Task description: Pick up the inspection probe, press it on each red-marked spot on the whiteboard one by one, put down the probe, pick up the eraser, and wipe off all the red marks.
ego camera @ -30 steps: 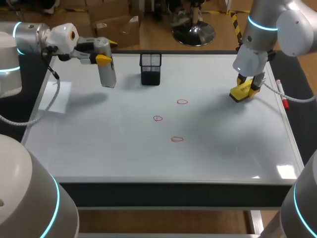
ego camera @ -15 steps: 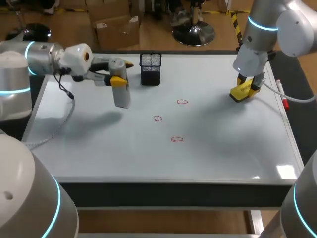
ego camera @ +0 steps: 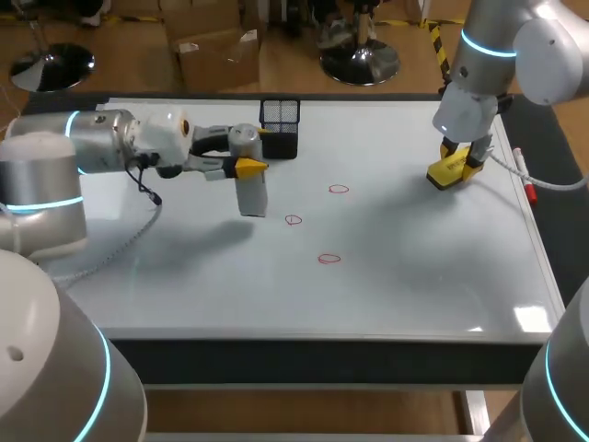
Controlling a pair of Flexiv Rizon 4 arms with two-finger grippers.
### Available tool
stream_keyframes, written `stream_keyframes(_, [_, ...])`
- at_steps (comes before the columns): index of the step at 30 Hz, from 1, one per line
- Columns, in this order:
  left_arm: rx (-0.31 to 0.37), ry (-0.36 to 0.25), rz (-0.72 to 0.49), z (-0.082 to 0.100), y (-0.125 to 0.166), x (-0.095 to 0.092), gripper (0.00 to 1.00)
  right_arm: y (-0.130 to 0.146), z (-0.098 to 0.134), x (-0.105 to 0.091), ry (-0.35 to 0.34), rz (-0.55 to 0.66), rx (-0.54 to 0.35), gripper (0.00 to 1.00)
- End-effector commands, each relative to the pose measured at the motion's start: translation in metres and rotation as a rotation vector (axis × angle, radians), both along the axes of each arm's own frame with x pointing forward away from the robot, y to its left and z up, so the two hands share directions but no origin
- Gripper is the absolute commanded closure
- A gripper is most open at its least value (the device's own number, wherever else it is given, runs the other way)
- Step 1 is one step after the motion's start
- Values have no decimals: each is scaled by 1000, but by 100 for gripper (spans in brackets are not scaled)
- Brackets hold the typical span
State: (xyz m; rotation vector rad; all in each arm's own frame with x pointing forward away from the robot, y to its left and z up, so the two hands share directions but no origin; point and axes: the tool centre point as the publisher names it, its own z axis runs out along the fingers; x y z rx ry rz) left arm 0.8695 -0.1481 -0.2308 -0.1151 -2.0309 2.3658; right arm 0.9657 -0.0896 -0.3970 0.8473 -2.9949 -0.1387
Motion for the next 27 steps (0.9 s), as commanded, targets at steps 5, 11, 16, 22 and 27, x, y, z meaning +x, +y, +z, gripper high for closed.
stream_keyframes(5, [-2,8,53,1,-22,-1,100,0,1,1,2,2,-4,100])
stream_keyframes(11, [3,2,7,-2,-36,1,100,0,1,1,2,2,-4,100])
stream_keyframes(16, [-3,3,-30,-7,-49,5,100,0,1,1,2,2,-4,100])
stream_keyframes(22, [-3,8,-42,-15,-60,12,100,0,1,1,2,2,-4,100])
stream_keyframes(27, [1,20,-49,-23,-64,16,100,0,1,1,2,2,-4,100])
